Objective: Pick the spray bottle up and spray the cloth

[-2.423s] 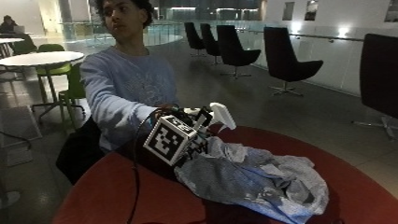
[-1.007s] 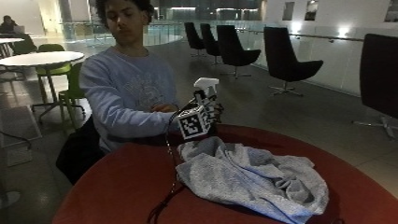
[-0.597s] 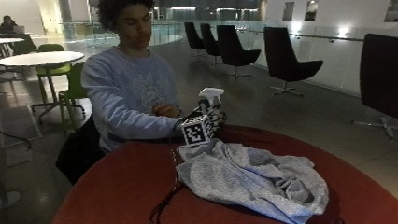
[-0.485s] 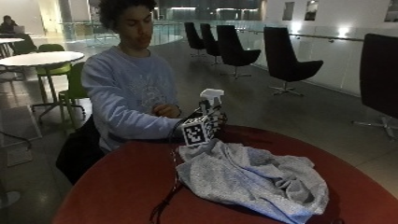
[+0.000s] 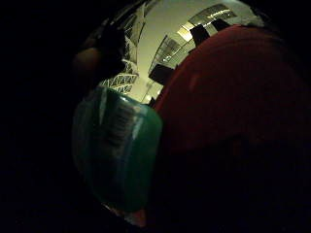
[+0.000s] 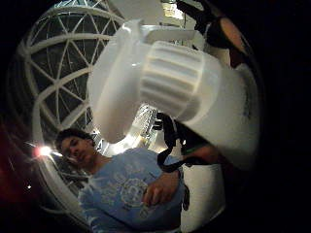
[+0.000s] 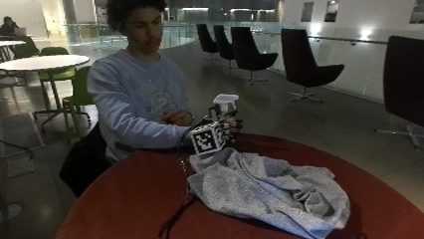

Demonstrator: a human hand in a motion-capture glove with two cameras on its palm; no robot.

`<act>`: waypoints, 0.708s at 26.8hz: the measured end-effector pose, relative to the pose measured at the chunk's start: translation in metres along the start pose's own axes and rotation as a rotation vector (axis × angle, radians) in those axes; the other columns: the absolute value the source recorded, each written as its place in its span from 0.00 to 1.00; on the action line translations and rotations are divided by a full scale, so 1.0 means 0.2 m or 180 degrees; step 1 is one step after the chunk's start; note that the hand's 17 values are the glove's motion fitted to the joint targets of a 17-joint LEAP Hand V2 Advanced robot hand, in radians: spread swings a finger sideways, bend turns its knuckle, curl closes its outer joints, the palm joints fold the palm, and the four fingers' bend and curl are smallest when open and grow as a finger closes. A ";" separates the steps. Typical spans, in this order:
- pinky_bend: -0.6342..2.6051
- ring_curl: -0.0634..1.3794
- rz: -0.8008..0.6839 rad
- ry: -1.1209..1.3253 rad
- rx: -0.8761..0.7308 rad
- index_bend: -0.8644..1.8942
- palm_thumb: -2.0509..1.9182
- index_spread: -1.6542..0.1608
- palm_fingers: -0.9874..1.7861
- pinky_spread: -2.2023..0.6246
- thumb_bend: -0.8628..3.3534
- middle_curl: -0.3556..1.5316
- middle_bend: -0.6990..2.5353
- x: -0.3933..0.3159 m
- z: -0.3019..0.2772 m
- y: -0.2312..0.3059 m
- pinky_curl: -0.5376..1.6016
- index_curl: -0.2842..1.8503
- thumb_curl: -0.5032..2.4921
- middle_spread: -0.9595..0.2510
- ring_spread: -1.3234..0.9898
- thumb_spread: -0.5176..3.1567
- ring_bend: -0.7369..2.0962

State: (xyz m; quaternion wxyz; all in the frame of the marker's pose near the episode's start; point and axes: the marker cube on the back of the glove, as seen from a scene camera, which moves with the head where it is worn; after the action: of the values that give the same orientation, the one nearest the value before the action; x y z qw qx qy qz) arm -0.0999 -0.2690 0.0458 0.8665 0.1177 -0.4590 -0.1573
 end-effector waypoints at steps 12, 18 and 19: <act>0.25 0.30 0.0156 0.1244 0.0070 0.37 0.70 0.73 0.63 0.83 0.20 0.42 0.29 -0.19 -0.70 0.26 0.40 0.29 0.32 0.75 0.55 0.43 0.39; 0.24 0.30 0.0416 0.2085 0.0311 0.37 0.69 0.73 0.62 0.84 0.20 0.42 0.30 -0.17 -1.08 0.47 0.39 0.29 0.31 0.76 0.56 0.44 0.38; 0.24 0.30 0.0474 0.2202 0.0356 0.37 0.69 0.73 0.62 0.84 0.20 0.42 0.30 -0.16 -1.13 0.51 0.39 0.29 0.31 0.76 0.56 0.44 0.38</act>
State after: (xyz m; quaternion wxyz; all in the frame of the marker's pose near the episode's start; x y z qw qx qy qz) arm 0.0887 -0.1493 -0.0673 0.9719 0.1774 -0.1536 -0.0193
